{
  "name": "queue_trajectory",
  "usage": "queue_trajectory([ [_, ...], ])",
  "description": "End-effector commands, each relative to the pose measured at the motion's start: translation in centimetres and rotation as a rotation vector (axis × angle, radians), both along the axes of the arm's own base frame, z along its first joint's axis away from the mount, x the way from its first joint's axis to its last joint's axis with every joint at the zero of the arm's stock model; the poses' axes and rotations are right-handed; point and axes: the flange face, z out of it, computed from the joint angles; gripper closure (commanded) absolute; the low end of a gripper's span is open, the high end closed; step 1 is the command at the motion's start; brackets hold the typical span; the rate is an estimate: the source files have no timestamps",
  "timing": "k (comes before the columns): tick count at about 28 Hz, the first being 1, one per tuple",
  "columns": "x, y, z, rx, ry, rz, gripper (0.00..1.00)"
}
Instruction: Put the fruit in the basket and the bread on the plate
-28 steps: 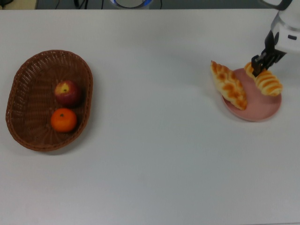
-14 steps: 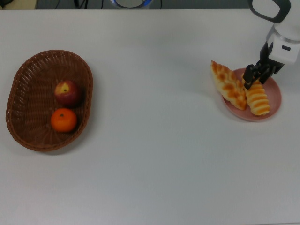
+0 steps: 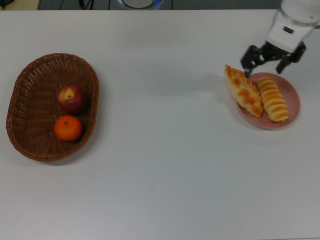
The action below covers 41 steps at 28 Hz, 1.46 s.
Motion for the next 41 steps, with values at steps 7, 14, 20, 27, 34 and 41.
queue_trajectory([
  [7,2.3,-19.4,10.3,-0.001,0.060,-0.243,0.00],
  [14,0.9,-26.9,14.2,-0.020,0.070,-0.331,0.00],
  [20,-1.3,-31.3,15.6,-0.015,0.104,-0.327,0.00],
  [27,-0.8,-33.2,15.0,0.023,0.130,-0.259,0.00],
  [34,0.9,-35.3,12.6,0.105,0.162,-0.254,0.00],
  [41,1.2,-36.2,12.5,0.118,0.159,-0.244,0.00],
])
